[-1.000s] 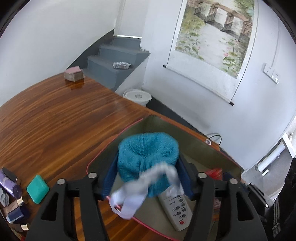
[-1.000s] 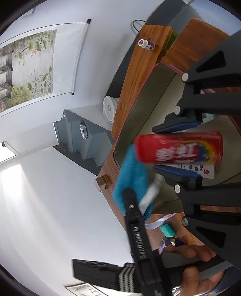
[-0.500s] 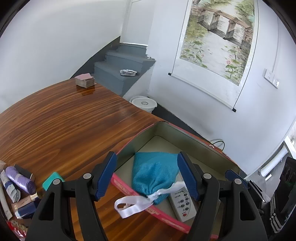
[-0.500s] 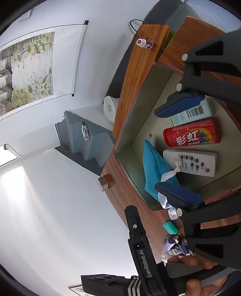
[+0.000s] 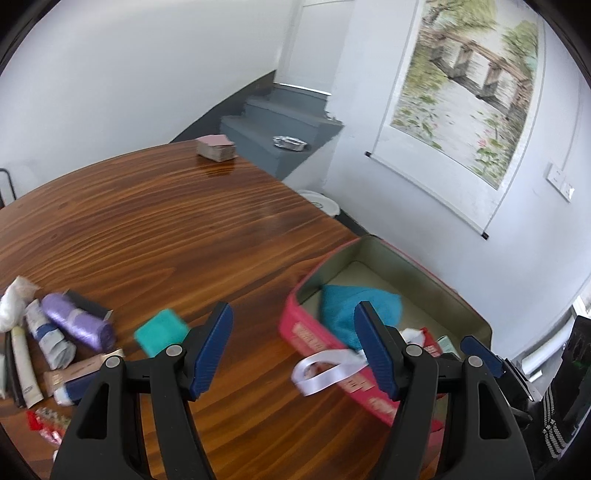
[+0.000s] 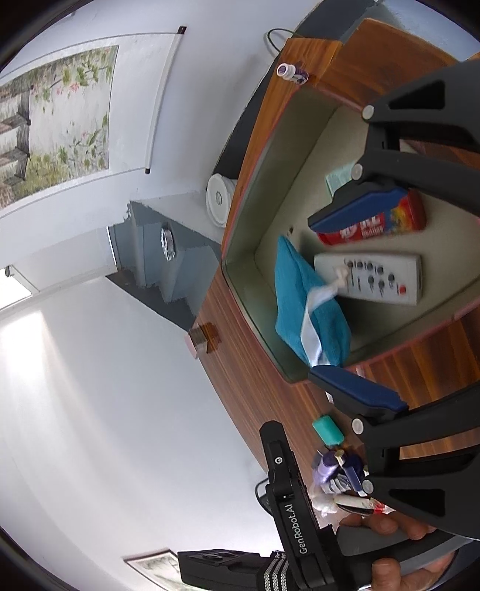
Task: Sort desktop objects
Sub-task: 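Carry the pouch and tube into the pink tin and release both, then return to the pile and grasp the clear plastic bag with the left tool, then grasp the red snack packet with the right tool, then carry the red snack packet toward the pink tin with the right tool, then open both tools over the pink tin, dropping the plastic bag and red packet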
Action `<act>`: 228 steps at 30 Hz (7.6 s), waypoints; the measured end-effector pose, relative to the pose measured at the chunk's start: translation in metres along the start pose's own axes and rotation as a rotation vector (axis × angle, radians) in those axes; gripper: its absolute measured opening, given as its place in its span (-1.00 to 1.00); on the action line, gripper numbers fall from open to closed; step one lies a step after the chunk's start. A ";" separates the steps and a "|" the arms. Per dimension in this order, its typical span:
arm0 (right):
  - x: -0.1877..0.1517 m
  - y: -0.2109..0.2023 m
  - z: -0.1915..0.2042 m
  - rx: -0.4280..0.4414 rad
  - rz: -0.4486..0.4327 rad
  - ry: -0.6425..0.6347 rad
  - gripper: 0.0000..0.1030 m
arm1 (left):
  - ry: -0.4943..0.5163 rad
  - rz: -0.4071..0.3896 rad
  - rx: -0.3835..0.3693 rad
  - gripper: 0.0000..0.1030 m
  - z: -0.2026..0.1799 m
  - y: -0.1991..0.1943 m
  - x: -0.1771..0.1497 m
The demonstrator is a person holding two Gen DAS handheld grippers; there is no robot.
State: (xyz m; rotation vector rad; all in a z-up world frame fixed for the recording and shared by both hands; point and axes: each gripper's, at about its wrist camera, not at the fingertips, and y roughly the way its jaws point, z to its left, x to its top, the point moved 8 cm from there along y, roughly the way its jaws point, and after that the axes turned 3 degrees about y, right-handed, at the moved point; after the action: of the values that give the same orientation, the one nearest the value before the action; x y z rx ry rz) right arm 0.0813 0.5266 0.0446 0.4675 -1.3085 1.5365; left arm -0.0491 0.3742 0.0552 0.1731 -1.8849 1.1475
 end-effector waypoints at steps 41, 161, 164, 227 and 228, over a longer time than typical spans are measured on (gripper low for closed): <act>-0.077 0.035 0.147 0.177 0.193 -0.220 0.54 | -0.222 0.148 0.270 0.39 0.170 -0.079 -0.153; -0.085 0.035 0.191 0.357 0.248 -0.274 -0.38 | -0.159 0.090 0.354 -0.20 0.163 -0.098 -0.146; -0.073 0.027 0.173 0.347 0.212 -0.240 -0.38 | -0.134 0.094 0.340 -0.20 0.149 -0.090 -0.141; 0.025 -0.013 -0.064 -0.016 -0.039 0.092 -0.28 | 0.075 0.045 -0.121 0.24 -0.095 0.013 -0.016; 0.025 -0.013 -0.061 -0.011 -0.038 0.089 -0.23 | 0.069 0.042 -0.115 0.24 -0.091 0.012 -0.015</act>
State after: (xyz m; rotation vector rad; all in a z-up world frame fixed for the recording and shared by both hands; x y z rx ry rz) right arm 0.1009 0.5902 0.0507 0.4102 -1.2327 1.5006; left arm 0.0100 0.4462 0.0518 0.0299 -1.8947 1.0567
